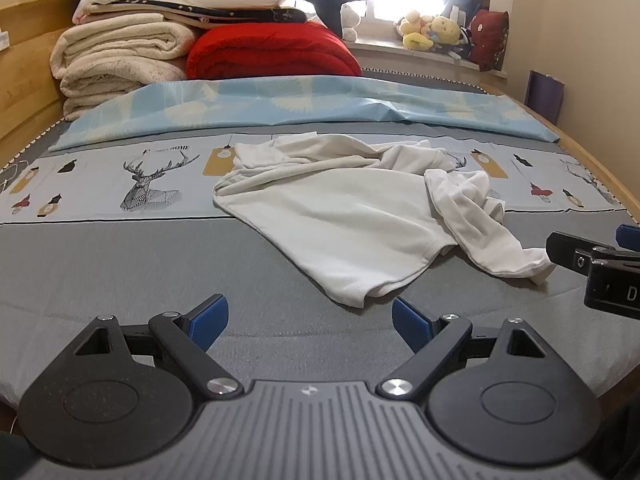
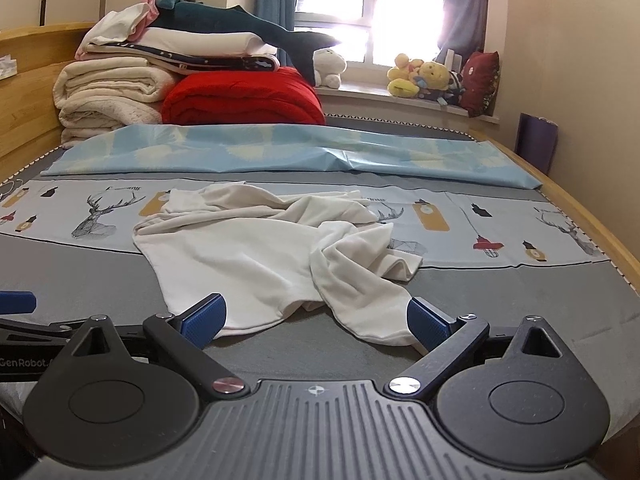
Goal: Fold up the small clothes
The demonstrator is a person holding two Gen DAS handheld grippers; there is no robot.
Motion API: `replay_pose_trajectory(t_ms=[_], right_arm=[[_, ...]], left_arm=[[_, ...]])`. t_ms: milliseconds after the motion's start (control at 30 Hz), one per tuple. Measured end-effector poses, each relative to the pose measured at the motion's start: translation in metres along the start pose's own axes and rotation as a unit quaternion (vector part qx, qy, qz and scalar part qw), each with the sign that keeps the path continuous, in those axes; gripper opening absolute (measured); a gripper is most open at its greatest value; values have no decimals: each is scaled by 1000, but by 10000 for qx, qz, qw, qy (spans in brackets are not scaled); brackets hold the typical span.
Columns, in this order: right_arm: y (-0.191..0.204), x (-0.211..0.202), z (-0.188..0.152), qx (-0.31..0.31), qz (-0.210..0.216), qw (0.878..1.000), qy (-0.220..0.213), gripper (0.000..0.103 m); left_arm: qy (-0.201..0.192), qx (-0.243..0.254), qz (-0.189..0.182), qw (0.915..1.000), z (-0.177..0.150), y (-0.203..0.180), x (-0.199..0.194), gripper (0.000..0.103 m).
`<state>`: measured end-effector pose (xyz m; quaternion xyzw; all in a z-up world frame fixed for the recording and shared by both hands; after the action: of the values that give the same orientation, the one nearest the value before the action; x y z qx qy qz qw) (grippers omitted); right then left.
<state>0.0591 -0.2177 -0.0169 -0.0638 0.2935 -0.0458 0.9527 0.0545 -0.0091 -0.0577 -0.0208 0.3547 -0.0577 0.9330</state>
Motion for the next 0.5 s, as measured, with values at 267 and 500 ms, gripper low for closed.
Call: replay_pose_trajectory(t_ms=[267,500], right_arm=[[1,1,-1,-55,8,10000,12,97],[1,1,-1,-64,12,10000,35,97]], left_arm=[[37,-16,7,10000,-1,1,1,92],[53,-36,10,10000,-1,1,1,92]])
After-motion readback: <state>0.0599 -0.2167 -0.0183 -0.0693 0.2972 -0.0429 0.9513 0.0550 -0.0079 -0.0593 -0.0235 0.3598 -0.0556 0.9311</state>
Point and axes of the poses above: each gripper's, at about its wrist camera, not at the fingertips, and x roughly the way its jaws point, y to its left, z to its top, the point moved 4 cm from there along x, roughly the way its jaws point, and after that the axes turned 7 degrees about -z, right-handed, at the moved point
